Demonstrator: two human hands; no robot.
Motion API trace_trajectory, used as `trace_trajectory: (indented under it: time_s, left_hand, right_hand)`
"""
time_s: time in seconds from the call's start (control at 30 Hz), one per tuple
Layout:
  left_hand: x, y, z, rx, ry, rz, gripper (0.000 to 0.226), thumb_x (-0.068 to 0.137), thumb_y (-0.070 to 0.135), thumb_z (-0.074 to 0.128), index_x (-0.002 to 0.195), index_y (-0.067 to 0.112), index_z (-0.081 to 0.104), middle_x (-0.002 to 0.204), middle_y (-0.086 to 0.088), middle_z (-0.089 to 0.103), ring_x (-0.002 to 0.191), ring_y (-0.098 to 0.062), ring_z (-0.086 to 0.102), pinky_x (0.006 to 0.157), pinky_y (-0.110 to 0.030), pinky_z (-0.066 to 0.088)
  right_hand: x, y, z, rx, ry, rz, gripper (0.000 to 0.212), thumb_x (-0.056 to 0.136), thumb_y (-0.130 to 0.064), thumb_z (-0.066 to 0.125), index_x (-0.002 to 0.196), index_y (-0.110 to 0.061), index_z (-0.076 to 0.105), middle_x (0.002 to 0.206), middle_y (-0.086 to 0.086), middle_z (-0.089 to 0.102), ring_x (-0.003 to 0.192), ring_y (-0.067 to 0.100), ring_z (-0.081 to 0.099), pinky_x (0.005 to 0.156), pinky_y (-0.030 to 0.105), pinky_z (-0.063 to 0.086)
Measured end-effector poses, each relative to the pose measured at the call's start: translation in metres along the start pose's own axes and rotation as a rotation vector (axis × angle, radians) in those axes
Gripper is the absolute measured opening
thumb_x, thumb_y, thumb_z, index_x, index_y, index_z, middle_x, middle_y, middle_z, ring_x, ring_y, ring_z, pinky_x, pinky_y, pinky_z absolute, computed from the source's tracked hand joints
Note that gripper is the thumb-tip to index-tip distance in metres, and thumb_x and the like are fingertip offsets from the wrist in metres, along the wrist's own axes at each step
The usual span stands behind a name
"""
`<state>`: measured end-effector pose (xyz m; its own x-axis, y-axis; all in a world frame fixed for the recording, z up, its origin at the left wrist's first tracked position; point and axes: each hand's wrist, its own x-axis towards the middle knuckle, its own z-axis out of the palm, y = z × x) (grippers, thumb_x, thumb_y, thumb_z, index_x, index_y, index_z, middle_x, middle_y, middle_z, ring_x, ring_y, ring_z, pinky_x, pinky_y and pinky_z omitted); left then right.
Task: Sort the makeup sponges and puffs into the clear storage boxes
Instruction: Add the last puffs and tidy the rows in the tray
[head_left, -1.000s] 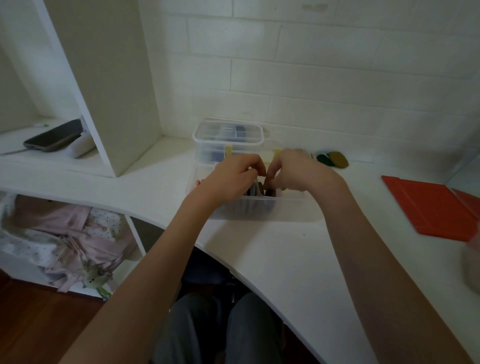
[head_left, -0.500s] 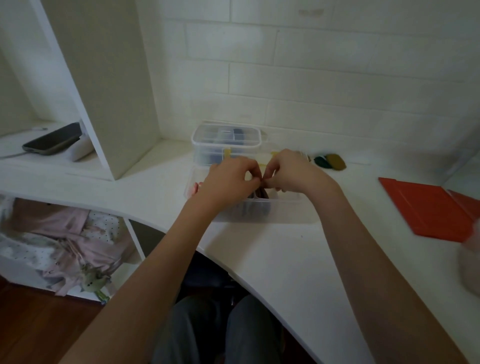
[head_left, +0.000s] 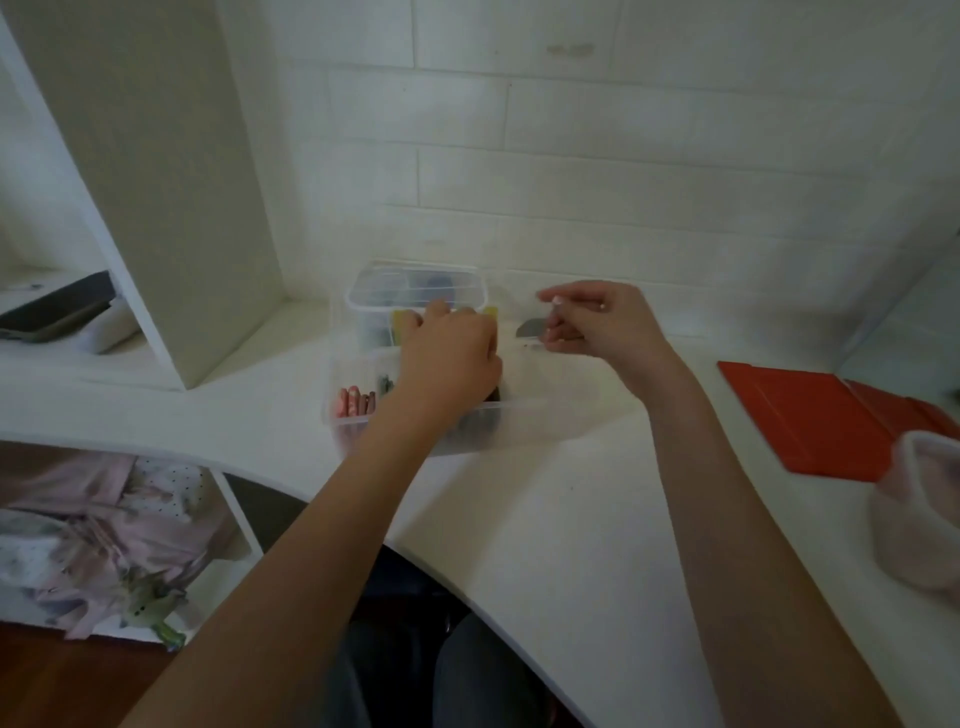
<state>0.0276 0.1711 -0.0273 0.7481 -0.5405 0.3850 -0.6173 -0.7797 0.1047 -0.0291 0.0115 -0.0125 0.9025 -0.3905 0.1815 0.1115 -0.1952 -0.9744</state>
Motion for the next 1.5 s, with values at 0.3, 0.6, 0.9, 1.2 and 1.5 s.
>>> trace_trajectory:
  time_s: [0.3, 0.6, 0.9, 1.2, 1.5]
  left_hand:
    - [0.09, 0.083, 0.015, -0.074, -0.186, 0.181, 0.022, 0.09, 0.016, 0.052, 0.111, 0.012, 0.059, 0.113, -0.01, 0.061, 0.108, -0.029, 0.056, 0.088, -0.036, 0.039]
    - [0.147, 0.115, 0.072, 0.164, -0.448, 0.219, 0.034, 0.094, 0.008, 0.048, 0.126, 0.001, 0.052, 0.131, -0.016, 0.052, 0.119, -0.033, 0.052, 0.099, -0.041, 0.044]
    - [0.159, 0.112, 0.088, 0.089, -0.334, 0.206, 0.03, 0.094, 0.005, 0.044, 0.122, -0.001, 0.055, 0.127, -0.018, 0.055, 0.117, -0.034, 0.055, 0.094, -0.037, 0.045]
    - [0.16, 0.088, 0.05, -0.616, -0.17, 0.012, 0.024, 0.091, 0.009, 0.055, 0.113, 0.002, 0.059, 0.107, -0.016, 0.063, 0.094, -0.026, 0.061, 0.086, -0.035, 0.053]
    - [0.09, 0.051, -0.002, -1.242, -0.257, 0.021, 0.014, 0.092, 0.005, 0.057, 0.105, 0.009, 0.055, 0.092, -0.01, 0.069, 0.078, -0.02, 0.071, 0.063, -0.03, 0.06]
  right_hand:
    - [0.045, 0.088, -0.055, -0.45, 0.413, 0.039, 0.03, 0.089, 0.001, 0.049, 0.112, -0.007, 0.065, 0.117, 0.011, 0.065, 0.107, 0.025, 0.06, 0.09, 0.018, 0.042]
    - [0.08, 0.122, -0.071, -0.88, 0.39, 0.094, 0.039, 0.086, -0.027, 0.063, 0.122, -0.013, 0.055, 0.123, 0.011, 0.056, 0.109, 0.037, 0.049, 0.088, 0.038, 0.041]
    - [0.081, 0.121, -0.075, -0.552, 0.337, -0.004, 0.028, 0.086, -0.028, 0.064, 0.11, -0.015, 0.07, 0.106, 0.005, 0.071, 0.099, 0.019, 0.064, 0.084, 0.024, 0.045]
    - [0.058, 0.083, -0.067, -0.136, 0.505, -0.097, 0.022, 0.098, -0.024, 0.049, 0.109, -0.011, 0.063, 0.1, 0.003, 0.063, 0.09, 0.011, 0.06, 0.075, 0.018, 0.049]
    - [0.011, 0.029, -0.036, 0.266, 0.371, -0.045, 0.01, 0.088, -0.013, 0.065, 0.09, -0.019, 0.057, 0.092, 0.003, 0.069, 0.085, 0.015, 0.068, 0.063, 0.022, 0.053]
